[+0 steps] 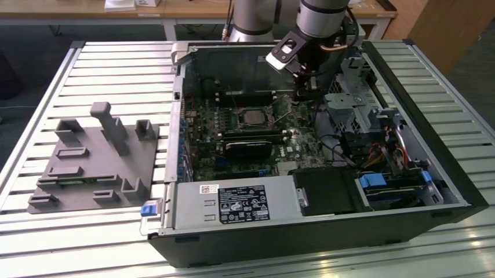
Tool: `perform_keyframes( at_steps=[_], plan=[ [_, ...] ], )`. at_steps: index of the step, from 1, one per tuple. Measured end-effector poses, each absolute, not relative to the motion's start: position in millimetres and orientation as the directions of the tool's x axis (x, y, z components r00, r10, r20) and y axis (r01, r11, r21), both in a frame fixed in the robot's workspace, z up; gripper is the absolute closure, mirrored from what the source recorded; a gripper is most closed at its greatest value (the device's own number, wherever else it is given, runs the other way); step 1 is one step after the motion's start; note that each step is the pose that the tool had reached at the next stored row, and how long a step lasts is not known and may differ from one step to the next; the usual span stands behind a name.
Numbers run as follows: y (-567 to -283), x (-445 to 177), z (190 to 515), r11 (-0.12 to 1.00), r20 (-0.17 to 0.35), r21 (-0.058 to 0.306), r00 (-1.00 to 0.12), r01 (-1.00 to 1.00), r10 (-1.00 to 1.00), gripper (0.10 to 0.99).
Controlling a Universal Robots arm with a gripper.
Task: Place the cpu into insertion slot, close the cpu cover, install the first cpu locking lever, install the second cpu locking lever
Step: 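Close the cpu cover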
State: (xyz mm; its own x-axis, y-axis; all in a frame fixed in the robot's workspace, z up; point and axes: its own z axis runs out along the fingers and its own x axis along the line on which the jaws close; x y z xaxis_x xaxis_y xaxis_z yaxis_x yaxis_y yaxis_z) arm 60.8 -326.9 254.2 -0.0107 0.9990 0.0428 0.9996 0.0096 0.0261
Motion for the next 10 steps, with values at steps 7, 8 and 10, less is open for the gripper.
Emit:
perform_keyframes(
  at_steps=[7, 8, 10],
  plan=[
    [-326.2, 63.3, 248.9, 0.010, 0.040, 0.017, -0.010, 1.000, 0.999, 0.980],
    [-326.1, 63.4, 247.8, 0.010, 0.040, 0.016, -0.010, 1.000, 0.999, 0.980],
    [-326.1, 64.2, 245.6, 0.010, 0.040, 0.015, -0.010, 1.000, 0.999, 0.980]
  ],
)
